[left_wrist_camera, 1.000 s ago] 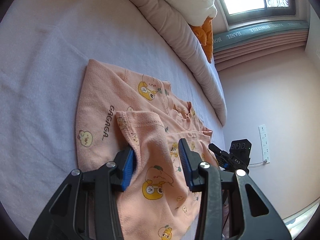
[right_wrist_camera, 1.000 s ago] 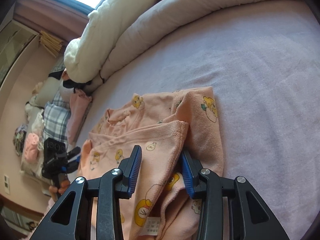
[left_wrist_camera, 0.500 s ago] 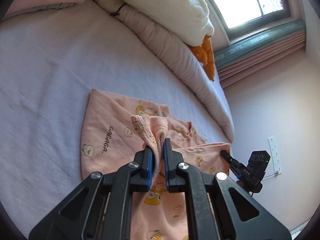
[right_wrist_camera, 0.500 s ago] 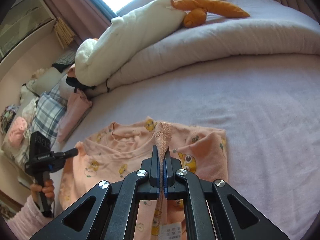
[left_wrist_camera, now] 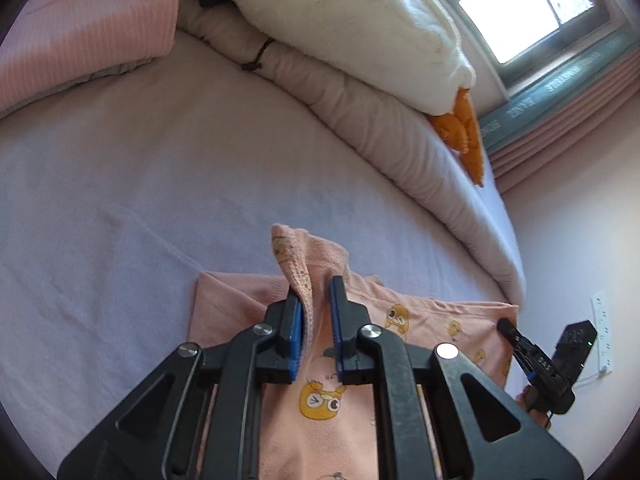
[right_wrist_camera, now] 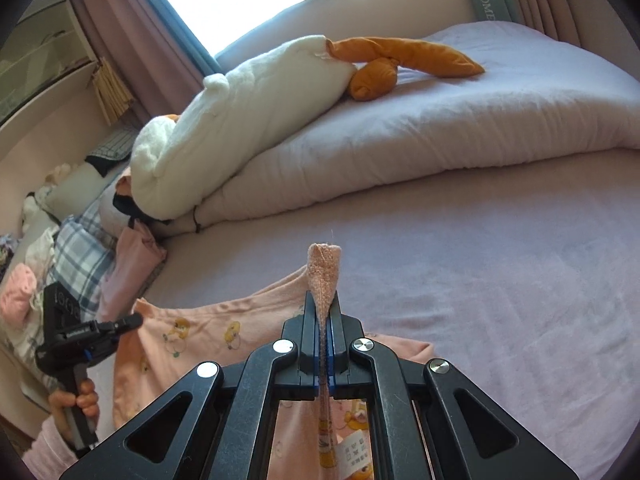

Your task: Fold small clothes

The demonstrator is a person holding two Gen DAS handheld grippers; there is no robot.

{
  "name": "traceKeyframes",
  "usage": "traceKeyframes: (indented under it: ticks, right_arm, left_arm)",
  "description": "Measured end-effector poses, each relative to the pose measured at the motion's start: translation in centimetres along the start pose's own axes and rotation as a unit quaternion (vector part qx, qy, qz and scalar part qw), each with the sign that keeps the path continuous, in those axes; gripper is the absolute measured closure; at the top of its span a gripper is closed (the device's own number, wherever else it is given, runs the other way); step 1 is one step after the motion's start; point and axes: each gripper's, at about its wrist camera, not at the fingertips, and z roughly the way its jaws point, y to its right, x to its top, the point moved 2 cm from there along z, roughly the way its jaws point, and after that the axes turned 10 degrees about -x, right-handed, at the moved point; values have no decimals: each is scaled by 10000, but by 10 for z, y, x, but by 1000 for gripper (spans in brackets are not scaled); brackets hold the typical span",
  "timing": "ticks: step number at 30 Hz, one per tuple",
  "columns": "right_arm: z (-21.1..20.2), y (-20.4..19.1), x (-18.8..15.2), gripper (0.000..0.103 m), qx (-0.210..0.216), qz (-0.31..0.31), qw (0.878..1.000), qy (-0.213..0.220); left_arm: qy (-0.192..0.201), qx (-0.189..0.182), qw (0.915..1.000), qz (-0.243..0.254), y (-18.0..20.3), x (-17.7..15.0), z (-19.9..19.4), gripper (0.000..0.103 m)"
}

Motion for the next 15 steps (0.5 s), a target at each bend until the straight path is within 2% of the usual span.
traceKeyframes:
  ticks: [1,2,4,8,10,12,15]
  right_arm:
    - [5,2,-2,99,-202,-18,9998,-30]
    - [10,5,-3,99,-344,-24,9994,-76]
    - [20,13,-7,99,-713,-13,9973,-166]
    - [22,22,-10,97,-1142,-53,9931,-260]
    - [10,22,-10,94,-1132,-95,9935,-98]
    - [-4,19,-9,92,-1041,-86,9945,55]
    - [-16,6,-18,92,-386,-171,9991,-40]
  left_arm:
    - [-19,88,9999,-143,-7,2,6,72]
    - [-19,154,9995,-284,-14,3,9,64]
    - [43,273,9988,-397,-24,4,6,64]
    - [136,640,9978,60,-26,6,-18,64]
    - [127,693,9970,325,-20,4,-30,64]
    - [41,440,9980,449,-13,-3,-39,64]
    - [-150,2,9980,621,3,-24,-42,64]
